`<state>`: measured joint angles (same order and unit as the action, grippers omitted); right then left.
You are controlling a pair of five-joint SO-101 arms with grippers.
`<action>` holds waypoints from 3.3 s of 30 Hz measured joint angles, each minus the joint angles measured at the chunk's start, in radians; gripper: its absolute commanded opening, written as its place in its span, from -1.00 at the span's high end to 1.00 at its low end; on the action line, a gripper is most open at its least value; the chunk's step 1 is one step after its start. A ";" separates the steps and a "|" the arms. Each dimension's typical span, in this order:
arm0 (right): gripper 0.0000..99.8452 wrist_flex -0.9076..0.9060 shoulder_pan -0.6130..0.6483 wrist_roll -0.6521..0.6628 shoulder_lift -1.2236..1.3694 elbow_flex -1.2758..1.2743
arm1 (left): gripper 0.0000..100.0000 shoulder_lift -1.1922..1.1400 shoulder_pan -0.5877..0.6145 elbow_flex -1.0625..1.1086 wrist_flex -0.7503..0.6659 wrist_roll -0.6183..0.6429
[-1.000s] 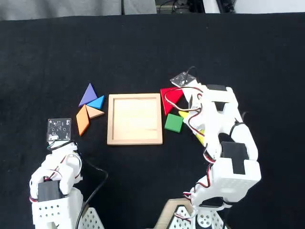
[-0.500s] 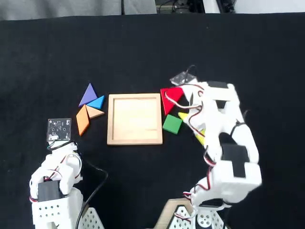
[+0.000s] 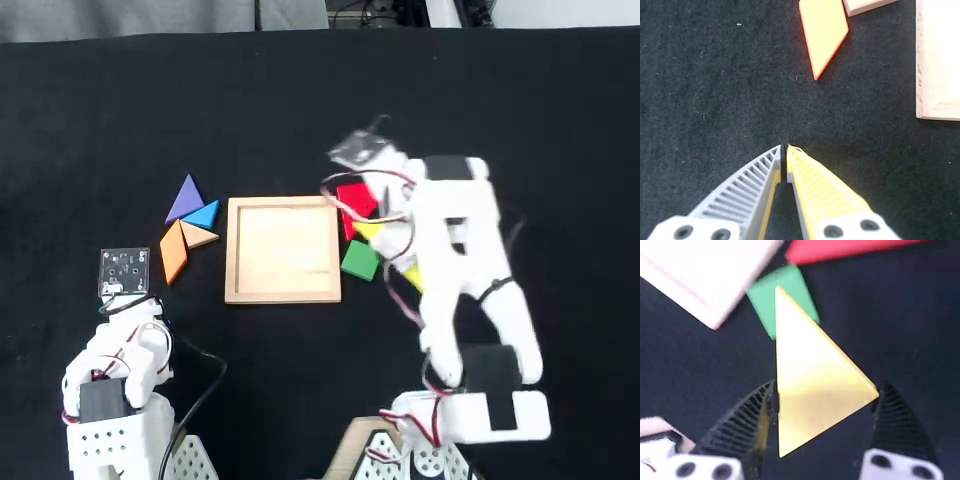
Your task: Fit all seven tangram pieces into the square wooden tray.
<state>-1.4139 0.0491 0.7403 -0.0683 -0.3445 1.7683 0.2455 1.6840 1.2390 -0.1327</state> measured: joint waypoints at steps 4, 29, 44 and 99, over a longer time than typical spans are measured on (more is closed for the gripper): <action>0.50 -0.003 0.158 0.061 0.000 0.038 | 0.94 0.000 0.000 0.000 0.000 0.000; 0.50 0.034 0.463 0.276 0.315 0.252 | 0.94 0.000 0.000 0.000 0.000 0.000; 0.49 0.118 0.545 0.276 0.315 0.173 | 0.94 0.000 0.000 0.000 0.000 0.000; 0.98 0.290 0.433 0.028 0.555 0.407 | 0.94 0.000 0.000 0.000 0.000 0.000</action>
<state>-1.1239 0.4818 0.7679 0.4872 0.0621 1.7683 0.2455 1.6840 1.2390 -0.1327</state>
